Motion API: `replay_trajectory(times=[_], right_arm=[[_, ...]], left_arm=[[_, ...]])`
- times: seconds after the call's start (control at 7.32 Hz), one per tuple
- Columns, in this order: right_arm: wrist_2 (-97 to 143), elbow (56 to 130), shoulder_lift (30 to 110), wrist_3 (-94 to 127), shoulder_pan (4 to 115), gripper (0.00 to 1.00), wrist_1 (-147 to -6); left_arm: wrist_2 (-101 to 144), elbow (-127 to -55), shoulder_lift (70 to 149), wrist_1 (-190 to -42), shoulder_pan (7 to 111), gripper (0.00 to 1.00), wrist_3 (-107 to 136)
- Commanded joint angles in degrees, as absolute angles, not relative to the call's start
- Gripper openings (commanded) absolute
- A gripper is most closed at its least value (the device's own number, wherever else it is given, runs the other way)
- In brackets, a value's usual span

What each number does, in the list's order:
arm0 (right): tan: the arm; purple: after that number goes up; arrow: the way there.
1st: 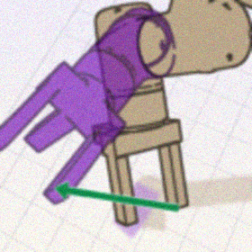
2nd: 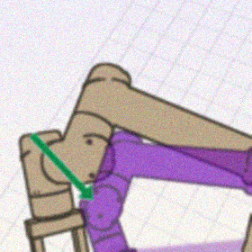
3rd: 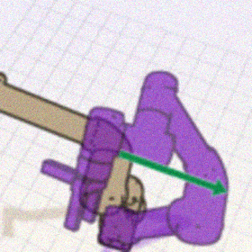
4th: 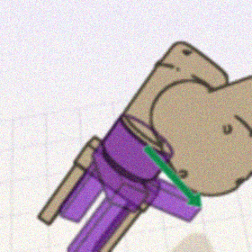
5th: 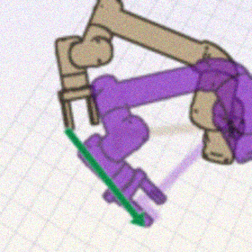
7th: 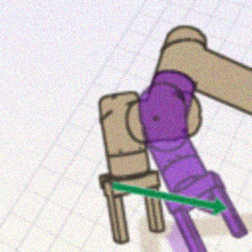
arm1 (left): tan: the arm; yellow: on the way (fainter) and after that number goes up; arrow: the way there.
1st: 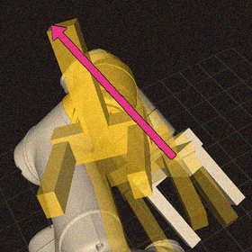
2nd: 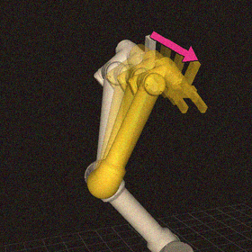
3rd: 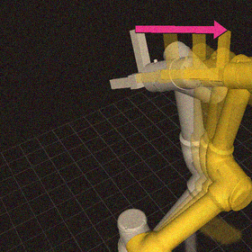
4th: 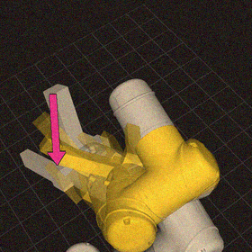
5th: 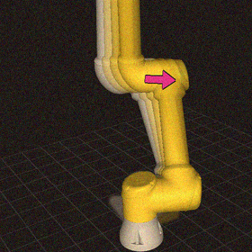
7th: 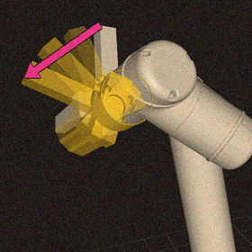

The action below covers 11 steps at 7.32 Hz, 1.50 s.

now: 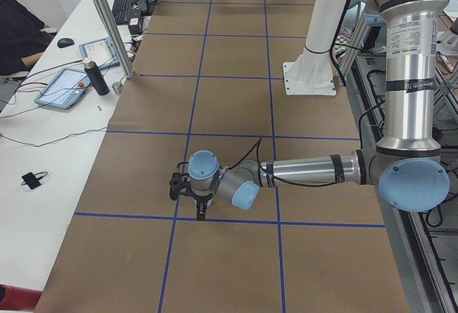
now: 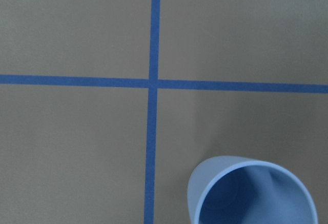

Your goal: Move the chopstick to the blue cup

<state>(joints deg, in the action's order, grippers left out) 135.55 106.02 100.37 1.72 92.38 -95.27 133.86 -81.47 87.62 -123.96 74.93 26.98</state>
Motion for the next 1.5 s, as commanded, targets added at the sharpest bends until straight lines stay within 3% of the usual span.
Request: replay_trajectory(times=[0.0,0.14,0.55,0.82,1.09,1.37], right_arm=[[135.70,106.17,100.02,2.02,92.29,1.00,-95.27],[135.53,105.82,98.89,1.93,92.37,1.00,-95.62],[135.61,105.73,98.88,1.93,92.29,1.00,-95.71],[135.62,105.65,98.79,1.93,92.29,1.00,-95.71],[135.88,105.82,98.88,1.85,92.29,1.00,-95.80],[135.97,106.00,99.31,1.41,92.37,1.00,-95.45]], left_arm=[[133.86,-79.45,89.29,-124.02,74.71,0.50,27.59],[133.94,-79.37,90.34,-124.01,74.62,0.00,32.99],[137.69,-80.15,90.53,-123.49,73.74,0.00,35.16],[144.03,-86.88,91.83,-113.90,74.26,0.00,35.33],[143.62,-95.85,100.59,-93.70,74.53,0.00,35.59],[143.53,-97.21,109.73,-89.03,72.79,0.00,46.41]])
